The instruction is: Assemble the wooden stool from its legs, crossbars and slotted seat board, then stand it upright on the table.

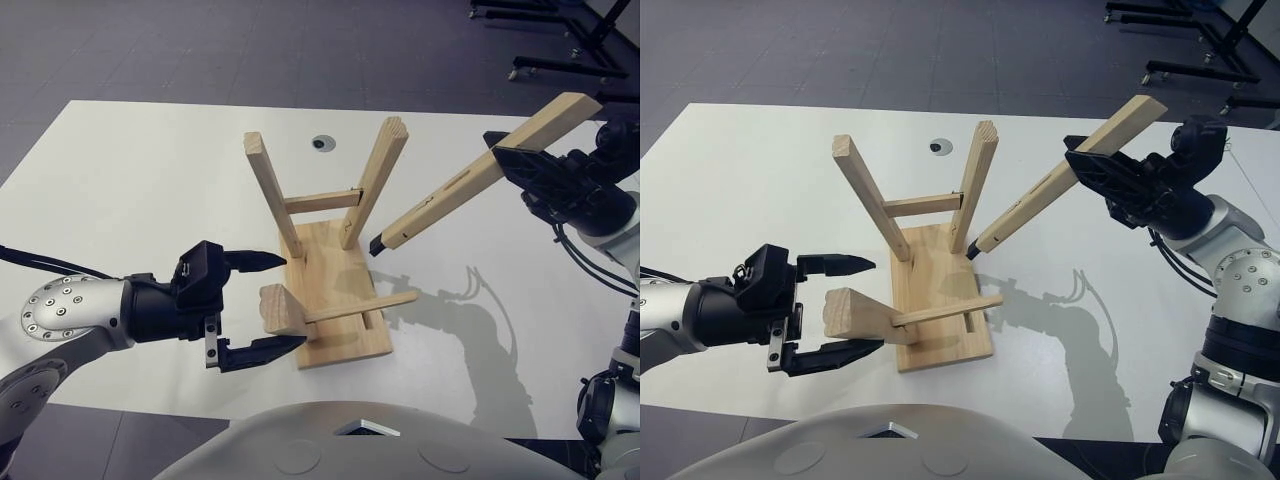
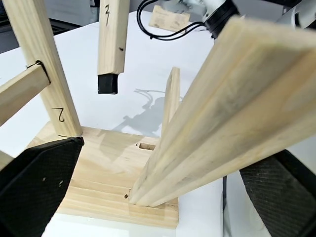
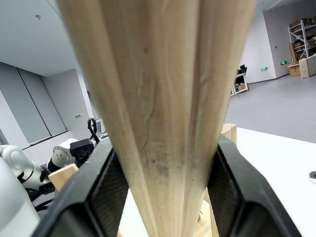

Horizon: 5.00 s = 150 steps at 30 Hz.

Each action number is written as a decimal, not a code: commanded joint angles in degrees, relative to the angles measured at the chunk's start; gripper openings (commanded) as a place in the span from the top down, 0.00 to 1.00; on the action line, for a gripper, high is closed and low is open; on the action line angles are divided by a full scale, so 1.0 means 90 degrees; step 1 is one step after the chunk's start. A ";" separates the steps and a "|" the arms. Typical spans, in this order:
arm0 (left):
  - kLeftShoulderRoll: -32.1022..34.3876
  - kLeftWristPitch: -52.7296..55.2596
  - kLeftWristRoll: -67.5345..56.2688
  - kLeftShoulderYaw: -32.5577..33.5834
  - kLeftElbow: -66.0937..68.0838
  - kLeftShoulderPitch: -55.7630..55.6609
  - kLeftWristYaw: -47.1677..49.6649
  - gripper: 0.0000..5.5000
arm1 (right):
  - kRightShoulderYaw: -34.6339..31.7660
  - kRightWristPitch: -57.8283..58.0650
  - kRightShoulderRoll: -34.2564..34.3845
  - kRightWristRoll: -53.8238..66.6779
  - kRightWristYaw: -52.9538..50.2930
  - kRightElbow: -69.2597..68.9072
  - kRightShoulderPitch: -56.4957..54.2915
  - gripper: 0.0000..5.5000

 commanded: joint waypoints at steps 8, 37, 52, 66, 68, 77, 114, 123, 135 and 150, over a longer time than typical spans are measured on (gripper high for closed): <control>0.0118 -0.0271 0.0980 -0.0086 0.0522 -0.0111 -0.0367 0.02 | -0.0134 -0.0093 0.0181 0.0029 -0.0051 -0.0157 -0.0035 0.62; 0.0270 0.0587 -0.2207 0.1506 0.2675 -0.1879 -0.1358 0.02 | 0.0586 -0.2814 0.1349 -0.1500 0.0588 -0.2826 0.2845 0.62; 0.0328 0.1097 -0.1753 0.1268 0.1813 -0.1159 -0.1034 0.02 | 0.0570 -0.2710 0.0464 -0.1257 0.1014 -0.2902 0.2913 0.62; -0.0036 0.0969 -0.3214 0.1524 0.1815 -0.1135 0.0107 0.02 | 0.0843 -0.2757 0.0425 -0.1251 0.0896 -0.2763 0.2677 0.62; -0.0003 0.0977 -0.3377 0.1502 0.1905 -0.1238 0.0175 0.02 | 0.0944 -0.2834 0.0561 -0.1333 0.0829 -0.2796 0.2769 0.62; 0.0114 0.1080 -0.2436 0.1052 0.1977 -0.1247 -0.0098 0.02 | 0.1445 -0.3381 0.0918 -0.1941 0.0853 -0.2745 0.2989 0.62; -0.0342 0.0764 -0.2098 0.0828 0.1422 -0.0771 0.0208 0.02 | 0.2073 -0.3723 0.0125 -0.2585 0.1279 -0.2609 0.2545 0.62; -0.0434 0.0580 -0.2126 0.0866 0.1225 -0.0523 0.0343 0.02 | 0.1950 -0.3527 -0.0073 -0.2507 0.1064 -0.2638 0.2200 0.62; -0.0318 0.0497 -0.2121 0.0823 0.1296 -0.0536 0.0219 0.02 | 0.2232 -0.3832 -0.0117 -0.2852 0.1290 -0.2674 0.2299 0.63; -0.0301 0.0492 -0.2025 0.0724 0.1397 -0.0682 0.0100 0.02 | 0.2758 -0.3956 -0.0052 -0.3096 0.1179 -0.2402 0.2322 0.63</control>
